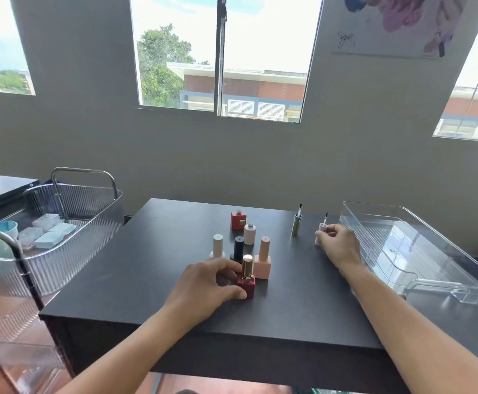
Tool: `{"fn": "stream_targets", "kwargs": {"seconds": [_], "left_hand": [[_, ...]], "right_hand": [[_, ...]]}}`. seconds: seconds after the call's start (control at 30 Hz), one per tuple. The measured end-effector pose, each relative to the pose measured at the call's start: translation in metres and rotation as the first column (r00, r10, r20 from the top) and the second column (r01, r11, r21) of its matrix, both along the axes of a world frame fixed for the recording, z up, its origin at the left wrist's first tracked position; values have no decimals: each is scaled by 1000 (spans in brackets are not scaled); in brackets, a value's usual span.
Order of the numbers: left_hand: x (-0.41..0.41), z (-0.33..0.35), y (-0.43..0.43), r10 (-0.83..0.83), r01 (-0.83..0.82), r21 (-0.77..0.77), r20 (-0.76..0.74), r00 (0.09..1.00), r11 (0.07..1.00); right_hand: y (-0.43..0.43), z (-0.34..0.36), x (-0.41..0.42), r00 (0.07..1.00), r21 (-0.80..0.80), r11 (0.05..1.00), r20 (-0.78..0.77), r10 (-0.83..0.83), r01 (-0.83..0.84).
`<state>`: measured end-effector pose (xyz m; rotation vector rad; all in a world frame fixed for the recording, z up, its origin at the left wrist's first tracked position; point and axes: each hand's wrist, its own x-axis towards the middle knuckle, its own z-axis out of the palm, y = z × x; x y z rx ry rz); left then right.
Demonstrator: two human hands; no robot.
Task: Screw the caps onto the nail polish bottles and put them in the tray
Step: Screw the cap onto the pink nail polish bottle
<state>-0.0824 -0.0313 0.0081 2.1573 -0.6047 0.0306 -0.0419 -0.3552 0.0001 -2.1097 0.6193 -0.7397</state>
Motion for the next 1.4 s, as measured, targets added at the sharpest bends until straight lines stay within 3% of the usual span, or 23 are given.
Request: {"fn": "stream_targets", "kwargs": {"seconds": [0.37,0.53,0.7,0.8,1.23,1.4], "left_hand": [[38,79,7,91,-72,-95,204,975,993],[94,89,-19,14,-34,149,139,990,988],[136,82,-47,-69,65,412,-4,998,909],[146,73,-60,-122,156,469,-103,987,869],[152,49,-74,-112,170,382,-170,979,908],[143,58,-67,-102,145,243,-180,978,959]], "right_hand": [[24,14,-24,983,18,987,98,158,-161],[39,27,-39,965,20,972,125,229,-234],[49,38,-51,953,30,960,128,273,-279],[52,41,-54,946,16,953,130,297,-301],[55,46,-62,939,35,941,89,333,-337],[57,52,-62,932,95,929,99,349,-358]]}}
